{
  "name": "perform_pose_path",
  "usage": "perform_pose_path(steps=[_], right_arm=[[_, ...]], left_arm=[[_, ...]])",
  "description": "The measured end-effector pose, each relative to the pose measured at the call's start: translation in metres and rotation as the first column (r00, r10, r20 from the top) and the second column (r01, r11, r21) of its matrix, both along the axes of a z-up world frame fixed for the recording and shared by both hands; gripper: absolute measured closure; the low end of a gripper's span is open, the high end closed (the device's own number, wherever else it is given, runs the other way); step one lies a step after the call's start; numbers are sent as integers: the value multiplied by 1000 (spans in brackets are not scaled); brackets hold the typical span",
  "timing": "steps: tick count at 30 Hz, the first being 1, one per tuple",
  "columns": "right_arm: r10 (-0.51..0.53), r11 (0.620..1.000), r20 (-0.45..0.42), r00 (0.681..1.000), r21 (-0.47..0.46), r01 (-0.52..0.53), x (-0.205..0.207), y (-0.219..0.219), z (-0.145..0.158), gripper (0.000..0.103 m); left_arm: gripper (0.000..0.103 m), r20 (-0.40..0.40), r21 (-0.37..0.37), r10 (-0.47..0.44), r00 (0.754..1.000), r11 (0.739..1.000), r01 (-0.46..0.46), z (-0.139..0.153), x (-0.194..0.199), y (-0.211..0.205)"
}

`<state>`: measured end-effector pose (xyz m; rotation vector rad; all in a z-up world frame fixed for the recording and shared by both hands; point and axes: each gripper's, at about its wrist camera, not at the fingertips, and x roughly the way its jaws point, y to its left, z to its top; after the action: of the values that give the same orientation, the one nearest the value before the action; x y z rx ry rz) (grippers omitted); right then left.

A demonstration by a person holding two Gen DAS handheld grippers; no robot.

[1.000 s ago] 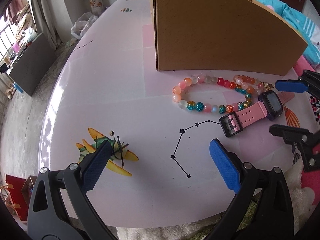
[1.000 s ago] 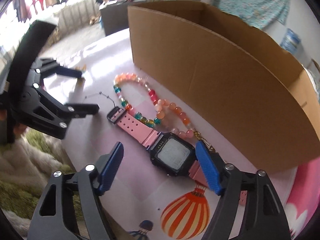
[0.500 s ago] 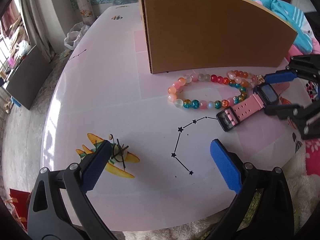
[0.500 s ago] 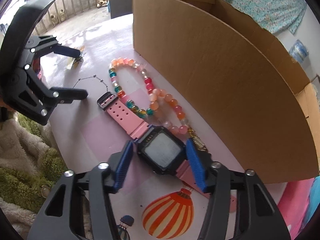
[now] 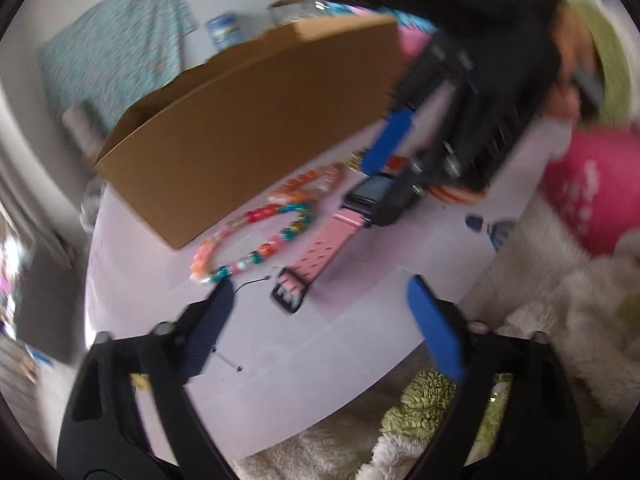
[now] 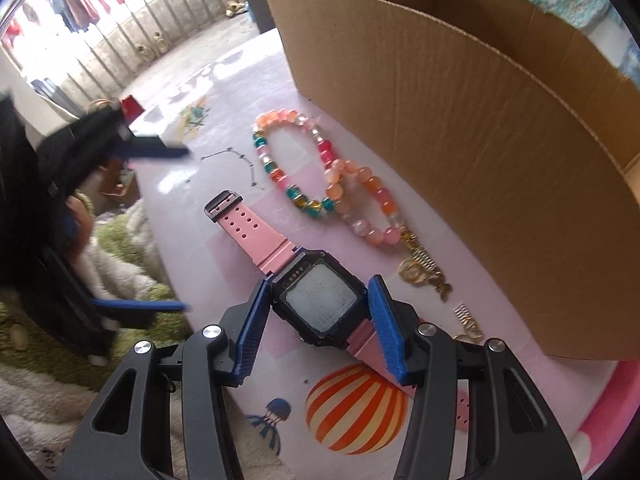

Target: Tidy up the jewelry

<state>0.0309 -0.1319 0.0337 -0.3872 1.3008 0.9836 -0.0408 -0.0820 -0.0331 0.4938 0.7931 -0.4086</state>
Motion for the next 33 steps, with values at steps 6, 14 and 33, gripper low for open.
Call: perform_pose_path(steps=[6,14,33], right_arm=[[24,999,-85,996,25,-22,13,-2,-3,53],[40,997,-134,990,69,-31,17,1,-3,53],[-169,982,130,977,-58,178,-17,-40,-5,75]], left_arm=[[41,29,83,-50,998,995,47,-11,3,-25],[84,-37,38,16,999,999,-14,-10,29,-19],[92,-273,-233,112,955,956,-179,-9,81,45]])
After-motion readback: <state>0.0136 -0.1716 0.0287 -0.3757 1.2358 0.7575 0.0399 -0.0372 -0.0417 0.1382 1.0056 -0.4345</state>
